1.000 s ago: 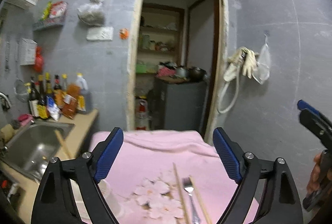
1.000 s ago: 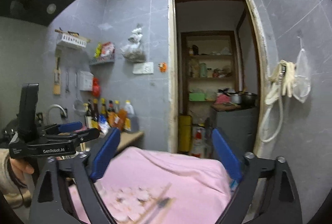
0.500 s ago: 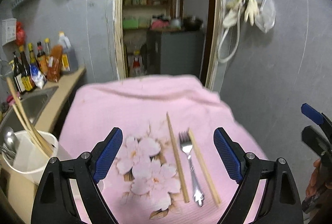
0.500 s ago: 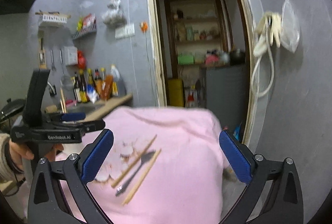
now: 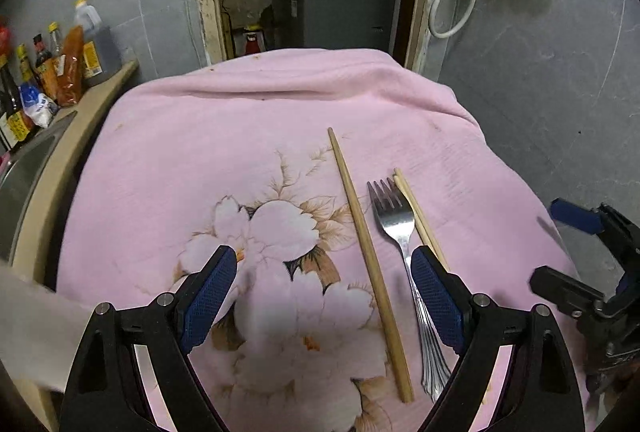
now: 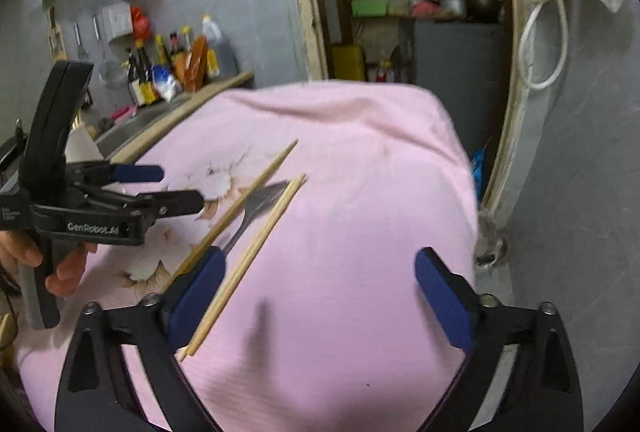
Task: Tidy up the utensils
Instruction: 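Move both open tools back down to the fork and chopsticks on the cloth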
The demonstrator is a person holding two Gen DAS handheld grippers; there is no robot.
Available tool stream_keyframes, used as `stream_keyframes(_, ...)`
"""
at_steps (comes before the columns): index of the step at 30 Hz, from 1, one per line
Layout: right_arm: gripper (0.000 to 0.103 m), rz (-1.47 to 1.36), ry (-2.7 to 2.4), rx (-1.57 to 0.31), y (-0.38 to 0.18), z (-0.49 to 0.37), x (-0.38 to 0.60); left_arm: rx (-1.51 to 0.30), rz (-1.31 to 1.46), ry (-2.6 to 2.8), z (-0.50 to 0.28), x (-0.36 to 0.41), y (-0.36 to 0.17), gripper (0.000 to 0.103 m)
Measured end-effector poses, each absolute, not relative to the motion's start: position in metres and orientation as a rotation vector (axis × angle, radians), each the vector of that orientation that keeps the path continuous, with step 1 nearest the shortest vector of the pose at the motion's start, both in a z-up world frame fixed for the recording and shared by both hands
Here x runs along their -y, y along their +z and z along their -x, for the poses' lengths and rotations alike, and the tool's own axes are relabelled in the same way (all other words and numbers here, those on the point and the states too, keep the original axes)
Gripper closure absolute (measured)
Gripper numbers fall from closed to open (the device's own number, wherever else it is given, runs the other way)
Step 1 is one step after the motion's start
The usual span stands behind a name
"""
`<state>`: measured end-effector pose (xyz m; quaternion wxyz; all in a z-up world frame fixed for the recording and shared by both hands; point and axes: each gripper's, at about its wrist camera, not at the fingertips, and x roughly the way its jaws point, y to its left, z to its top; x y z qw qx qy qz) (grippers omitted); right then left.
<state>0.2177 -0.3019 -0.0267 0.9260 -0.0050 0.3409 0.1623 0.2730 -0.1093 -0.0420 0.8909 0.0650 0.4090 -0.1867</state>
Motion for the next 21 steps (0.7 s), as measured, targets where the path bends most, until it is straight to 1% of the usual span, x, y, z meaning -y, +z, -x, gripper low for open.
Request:
stream_keyframes(1, 0.024, 0.014, 0.346, -0.718, -0.029, -0.221, 0.3, -0.858, -0.138, -0.398, -0.276, 0.111, -0.044, 0.023)
stream_keyframes(2, 0.029, 0.02, 0.353, -0.73, -0.03, -0.222, 0.299, -0.869, -0.14, -0.406, -0.278, 0.112, -0.047, 0.029)
stream_keyframes(3, 0.031, 0.025, 0.357, -0.738, -0.031, -0.224, 0.297, -0.882, -0.142, -0.413, -0.281, 0.114, -0.049, 0.035)
stream_keyframes(4, 0.034, 0.033, 0.366, -0.747, -0.033, -0.225, 0.295, -0.894, -0.143, -0.419, -0.285, 0.115, -0.051, 0.038)
stream_keyframes(5, 0.036, 0.042, 0.373, -0.756, -0.034, -0.226, 0.292, -0.907, -0.147, -0.428, -0.287, 0.117, -0.053, 0.043)
stream_keyframes(6, 0.036, 0.05, 0.378, -0.763, -0.035, -0.226, 0.29, -0.917, -0.154, -0.436, -0.289, 0.12, -0.056, 0.049)
stream_keyframes(7, 0.037, 0.054, 0.384, -0.767, -0.036, -0.228, 0.288, -0.926, -0.166, -0.439, -0.292, 0.122, -0.057, 0.052)
stream_keyframes(9, 0.039, 0.061, 0.393, -0.777, -0.037, -0.229, 0.286, -0.948, -0.189, -0.434, -0.297, 0.126, -0.062, 0.066)
stream_keyframes(13, 0.052, 0.078, 0.401, -0.807, -0.041, -0.235, 0.279, -0.973, -0.183, -0.424, -0.307, 0.129, -0.067, 0.073)
stream_keyframes(14, 0.055, 0.083, 0.401, -0.812, -0.041, -0.237, 0.278, -0.978, -0.181, -0.424, -0.309, 0.13, -0.067, 0.077)
stream_keyframes(18, 0.061, 0.109, 0.403, -0.828, -0.043, -0.243, 0.272, -0.991, -0.163, -0.399, -0.317, 0.129, -0.067, 0.091)
stream_keyframes(21, 0.066, 0.111, 0.398, -0.834, -0.045, -0.249, 0.269, -0.999, -0.129, -0.395, -0.318, 0.124, -0.066, 0.095)
